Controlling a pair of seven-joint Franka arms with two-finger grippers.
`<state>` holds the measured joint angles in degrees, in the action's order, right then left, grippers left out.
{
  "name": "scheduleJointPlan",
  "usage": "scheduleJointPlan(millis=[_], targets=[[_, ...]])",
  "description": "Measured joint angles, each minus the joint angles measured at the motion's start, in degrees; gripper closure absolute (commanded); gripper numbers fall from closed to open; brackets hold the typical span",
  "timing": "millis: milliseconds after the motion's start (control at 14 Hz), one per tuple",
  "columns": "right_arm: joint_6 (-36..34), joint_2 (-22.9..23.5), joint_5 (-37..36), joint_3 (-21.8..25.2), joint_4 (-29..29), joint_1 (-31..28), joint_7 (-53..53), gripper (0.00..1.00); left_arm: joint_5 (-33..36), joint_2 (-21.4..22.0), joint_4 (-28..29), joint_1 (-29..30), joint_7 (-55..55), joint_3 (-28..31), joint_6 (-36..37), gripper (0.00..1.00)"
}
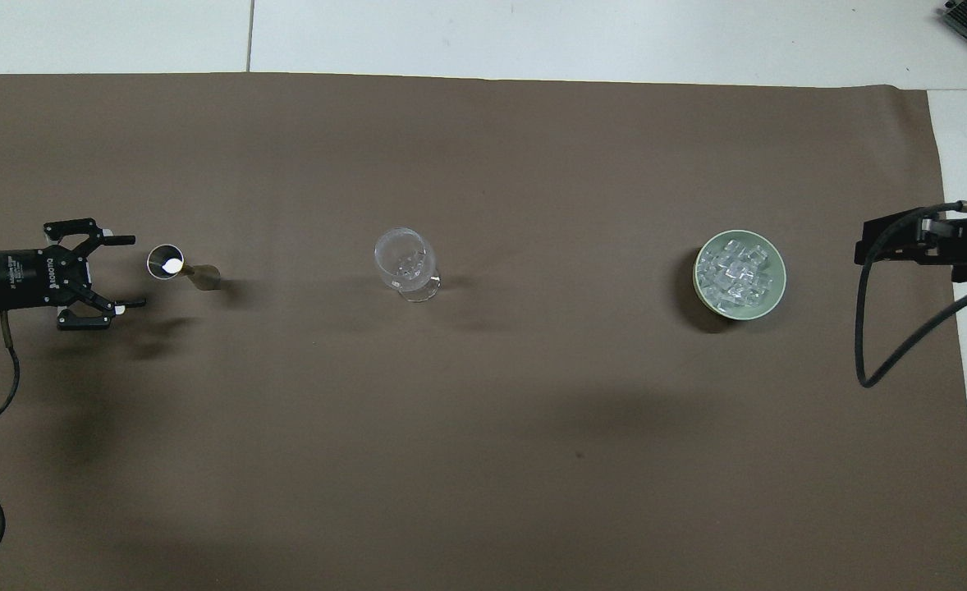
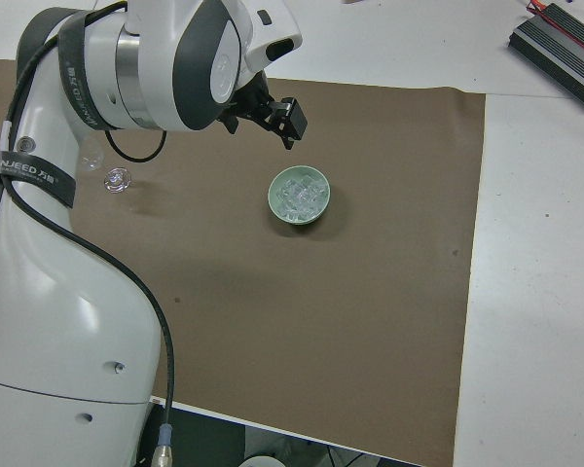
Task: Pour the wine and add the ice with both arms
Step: 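Reach the open left gripper toward the small metal cup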
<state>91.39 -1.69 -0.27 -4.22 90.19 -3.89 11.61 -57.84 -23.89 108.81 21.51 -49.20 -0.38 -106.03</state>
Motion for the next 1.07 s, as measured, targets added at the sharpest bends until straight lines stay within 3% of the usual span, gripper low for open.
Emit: scheduleJointPlan(millis=[1071], targets=[[0.0, 0.0, 0.0, 0.0, 0.0, 0.0, 0.0, 0.00, -4.4, 0.1, 3.7, -0.3, 4.5, -1.0, -0.4, 0.00]])
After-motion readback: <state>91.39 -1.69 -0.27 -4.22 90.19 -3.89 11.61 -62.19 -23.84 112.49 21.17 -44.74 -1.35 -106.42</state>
